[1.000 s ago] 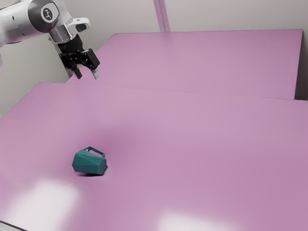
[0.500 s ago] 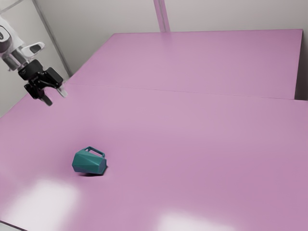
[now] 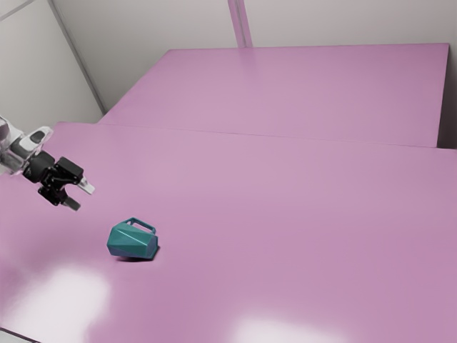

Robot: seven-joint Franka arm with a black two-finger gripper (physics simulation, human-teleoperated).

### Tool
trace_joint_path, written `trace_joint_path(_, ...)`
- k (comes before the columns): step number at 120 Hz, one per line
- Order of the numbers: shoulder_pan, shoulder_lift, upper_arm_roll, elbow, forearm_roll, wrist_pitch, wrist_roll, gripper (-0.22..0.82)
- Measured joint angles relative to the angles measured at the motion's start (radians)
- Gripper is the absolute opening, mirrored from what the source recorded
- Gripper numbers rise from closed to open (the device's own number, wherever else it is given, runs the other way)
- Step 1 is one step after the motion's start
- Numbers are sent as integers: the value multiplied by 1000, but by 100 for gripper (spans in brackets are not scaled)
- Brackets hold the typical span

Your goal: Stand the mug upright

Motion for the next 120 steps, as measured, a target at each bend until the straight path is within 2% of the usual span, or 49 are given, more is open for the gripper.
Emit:
trace_joint_path(33,-20,49,11,-94,-51,78,96,60)
trace_joint_path(53,26,119,9,-116,-131,107,163,60)
trace_joint_path(84,28,96,-23,-180,-214,118,242,60)
trace_joint_path(111,28,95,-88,-194,-231,116,288,60)
trace_joint_path(114,25,96,-92,-194,-233,116,292,58)
trace_joint_path(120,21,97,-96,-194,-236,116,300,47)
